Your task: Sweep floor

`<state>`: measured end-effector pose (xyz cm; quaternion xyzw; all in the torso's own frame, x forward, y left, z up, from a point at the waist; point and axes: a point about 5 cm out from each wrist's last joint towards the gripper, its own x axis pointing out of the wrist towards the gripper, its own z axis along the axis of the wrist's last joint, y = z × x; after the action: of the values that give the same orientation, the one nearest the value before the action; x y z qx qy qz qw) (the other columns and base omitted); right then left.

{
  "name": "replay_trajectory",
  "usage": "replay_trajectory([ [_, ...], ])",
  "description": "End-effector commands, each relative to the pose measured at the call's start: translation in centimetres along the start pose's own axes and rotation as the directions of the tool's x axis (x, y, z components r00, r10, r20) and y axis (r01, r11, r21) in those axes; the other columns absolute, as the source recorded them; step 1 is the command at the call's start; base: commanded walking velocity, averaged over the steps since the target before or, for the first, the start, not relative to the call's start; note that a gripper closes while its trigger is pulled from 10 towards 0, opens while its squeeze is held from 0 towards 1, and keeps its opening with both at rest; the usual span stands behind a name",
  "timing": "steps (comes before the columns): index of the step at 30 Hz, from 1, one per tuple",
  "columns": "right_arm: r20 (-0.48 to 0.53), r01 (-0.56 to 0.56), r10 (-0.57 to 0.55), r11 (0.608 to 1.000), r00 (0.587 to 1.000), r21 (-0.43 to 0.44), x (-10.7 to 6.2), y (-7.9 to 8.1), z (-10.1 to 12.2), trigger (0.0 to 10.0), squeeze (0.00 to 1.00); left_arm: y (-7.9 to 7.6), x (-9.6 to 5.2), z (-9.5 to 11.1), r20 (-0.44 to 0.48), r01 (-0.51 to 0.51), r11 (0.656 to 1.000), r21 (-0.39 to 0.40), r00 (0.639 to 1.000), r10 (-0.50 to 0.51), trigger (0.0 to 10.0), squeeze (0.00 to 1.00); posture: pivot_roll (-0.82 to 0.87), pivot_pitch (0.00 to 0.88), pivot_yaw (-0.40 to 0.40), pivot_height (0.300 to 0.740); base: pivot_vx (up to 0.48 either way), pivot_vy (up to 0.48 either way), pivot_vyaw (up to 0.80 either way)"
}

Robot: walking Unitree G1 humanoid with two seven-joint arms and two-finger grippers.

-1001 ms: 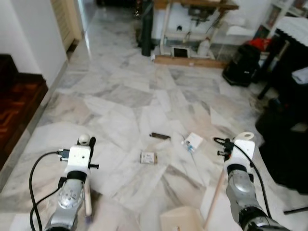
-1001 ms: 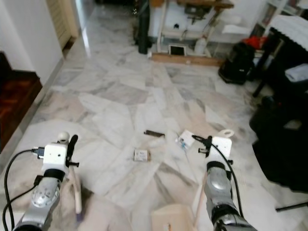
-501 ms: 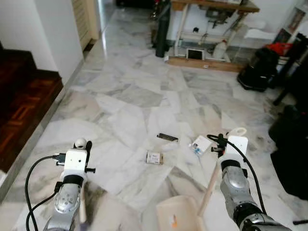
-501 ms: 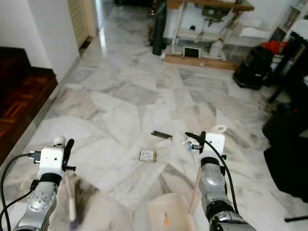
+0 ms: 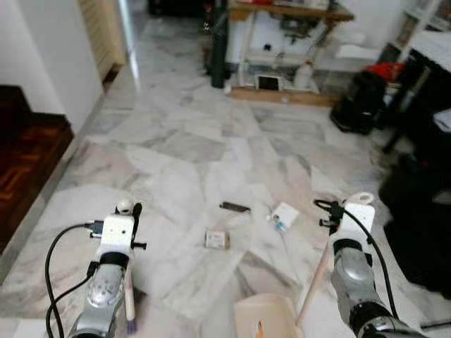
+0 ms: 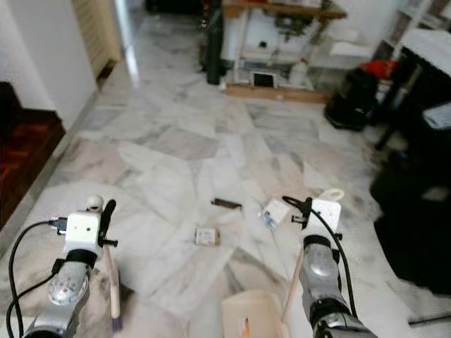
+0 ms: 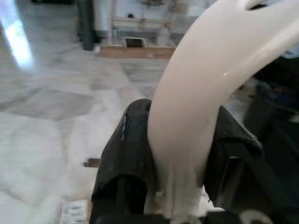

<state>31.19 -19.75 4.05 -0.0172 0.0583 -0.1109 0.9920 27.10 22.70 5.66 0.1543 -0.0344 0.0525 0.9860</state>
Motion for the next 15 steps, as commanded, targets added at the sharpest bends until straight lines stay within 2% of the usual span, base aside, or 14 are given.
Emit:
replay_trajectory([
  [1, 0.034, 0.043, -0.043, 0.999, 0.998, 0.002, 0.48, -1.36, 0.85, 10.0, 0.0, -0.58, 0.7, 1.01, 0.046, 0.016, 1.0, 0.001, 0.999, -0.016, 10.0, 0.0, 0.07, 0.0, -0.059, 0.74, 0.296, 0.0, 0.0],
  [15, 0.043, 0.035, -0.034, 0.999, 0.998, -0.024, 0.5, -1.26, 0.95, 10.0, 0.0, -0.55, 0.79, 1.05, 0.047, 0.015, 1.0, 0.001, 0.999, -0.015, 10.0, 0.0, 0.07, 0.0, -0.059, 0.74, 0.294, 0.0, 0.0],
])
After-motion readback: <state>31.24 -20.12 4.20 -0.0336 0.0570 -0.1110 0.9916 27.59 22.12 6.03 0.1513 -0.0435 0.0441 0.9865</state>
